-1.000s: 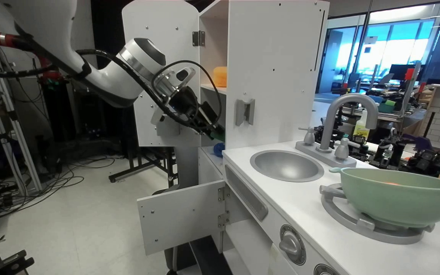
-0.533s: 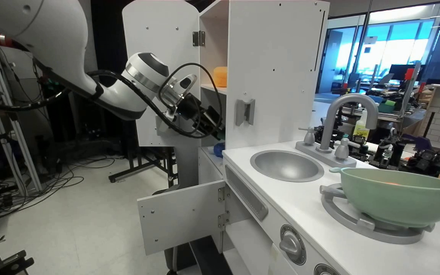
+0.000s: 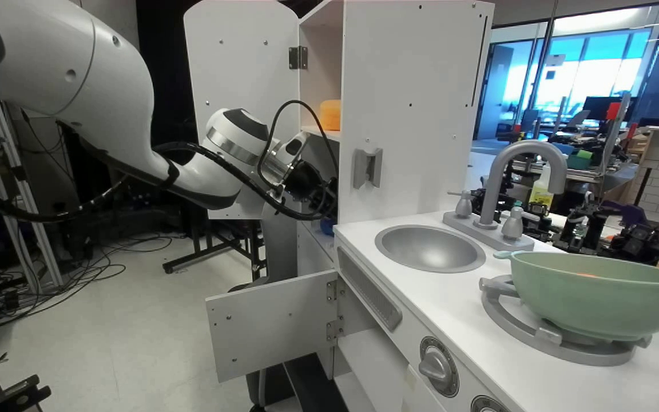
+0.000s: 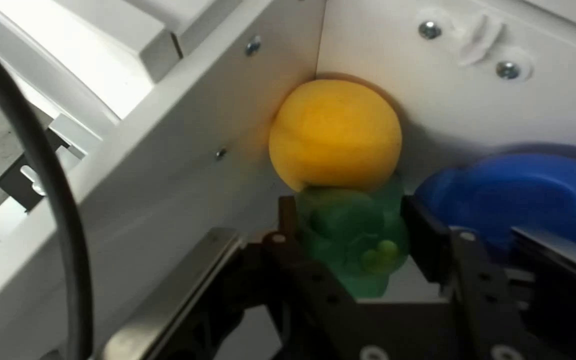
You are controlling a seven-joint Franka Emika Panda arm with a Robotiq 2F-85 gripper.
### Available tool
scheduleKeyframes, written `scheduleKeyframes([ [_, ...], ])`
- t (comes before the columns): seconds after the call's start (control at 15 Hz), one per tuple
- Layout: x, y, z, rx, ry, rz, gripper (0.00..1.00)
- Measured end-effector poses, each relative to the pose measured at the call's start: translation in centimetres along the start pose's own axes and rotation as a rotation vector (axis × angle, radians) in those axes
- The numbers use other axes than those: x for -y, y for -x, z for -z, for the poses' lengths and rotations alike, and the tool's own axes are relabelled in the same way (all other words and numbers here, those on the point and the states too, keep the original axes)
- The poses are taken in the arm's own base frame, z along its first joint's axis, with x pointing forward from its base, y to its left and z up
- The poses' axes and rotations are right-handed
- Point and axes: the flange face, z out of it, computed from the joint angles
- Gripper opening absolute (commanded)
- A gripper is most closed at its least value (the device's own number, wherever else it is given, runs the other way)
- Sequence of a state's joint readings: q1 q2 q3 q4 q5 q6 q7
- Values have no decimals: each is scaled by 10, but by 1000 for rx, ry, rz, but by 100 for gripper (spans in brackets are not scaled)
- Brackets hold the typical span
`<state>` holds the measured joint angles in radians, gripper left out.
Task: Open top cabinet door then put the blue container and the green pepper in the bottom compartment of the top cabinet respectively
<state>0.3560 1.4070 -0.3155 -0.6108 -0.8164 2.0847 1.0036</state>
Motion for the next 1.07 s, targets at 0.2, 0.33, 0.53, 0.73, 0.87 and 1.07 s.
scheduleKeyframes([
  [0.2,-3,-1,-8,-25,19,-18,87],
  [0.33,-5,-1,-14,-31,28,-30,99],
  [0.53,-5,1,-17,-37,31,-40,100],
  [0.73,-4,-1,-15,-43,26,-50,100],
  [0.87,-5,-3,-14,-45,25,-60,100],
  [1.07,-6,-6,-11,-52,20,-79,100],
])
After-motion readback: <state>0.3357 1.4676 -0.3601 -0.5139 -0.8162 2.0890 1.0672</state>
